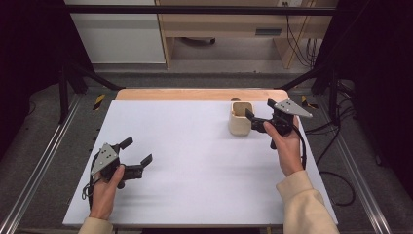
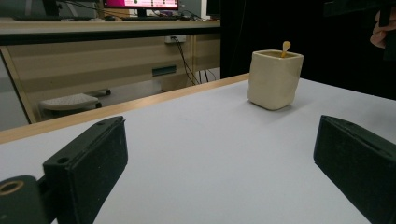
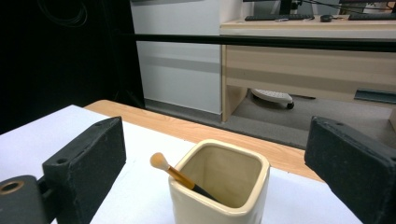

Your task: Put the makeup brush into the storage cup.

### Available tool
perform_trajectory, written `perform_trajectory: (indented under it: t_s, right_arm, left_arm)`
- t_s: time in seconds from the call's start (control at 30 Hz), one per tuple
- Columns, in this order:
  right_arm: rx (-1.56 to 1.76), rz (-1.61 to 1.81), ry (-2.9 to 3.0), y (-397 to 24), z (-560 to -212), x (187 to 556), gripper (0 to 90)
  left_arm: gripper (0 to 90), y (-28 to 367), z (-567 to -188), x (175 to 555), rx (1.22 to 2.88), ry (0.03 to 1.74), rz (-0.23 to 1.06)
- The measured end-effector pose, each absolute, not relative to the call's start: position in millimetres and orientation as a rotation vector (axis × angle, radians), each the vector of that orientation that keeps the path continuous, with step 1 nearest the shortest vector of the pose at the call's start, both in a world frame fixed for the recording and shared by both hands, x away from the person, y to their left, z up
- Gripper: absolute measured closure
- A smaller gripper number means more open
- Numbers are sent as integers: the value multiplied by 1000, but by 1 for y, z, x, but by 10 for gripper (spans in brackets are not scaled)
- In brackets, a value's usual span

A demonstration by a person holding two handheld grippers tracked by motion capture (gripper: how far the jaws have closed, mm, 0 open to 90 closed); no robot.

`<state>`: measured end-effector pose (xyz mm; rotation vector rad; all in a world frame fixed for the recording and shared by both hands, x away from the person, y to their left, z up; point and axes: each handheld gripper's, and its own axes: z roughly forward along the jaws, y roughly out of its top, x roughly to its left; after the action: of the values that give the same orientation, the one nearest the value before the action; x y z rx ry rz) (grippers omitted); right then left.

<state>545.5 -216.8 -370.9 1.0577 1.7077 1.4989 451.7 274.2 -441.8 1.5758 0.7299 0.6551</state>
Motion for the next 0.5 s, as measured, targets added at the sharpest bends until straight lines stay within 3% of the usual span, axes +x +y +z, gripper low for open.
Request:
perform_trajectory:
  t_s: [0.5]
  right_arm:
    - [1031, 1530, 1697, -219, -364, 528, 51]
  left_arm:
    - [14, 282, -439, 442, 1582, 766, 665]
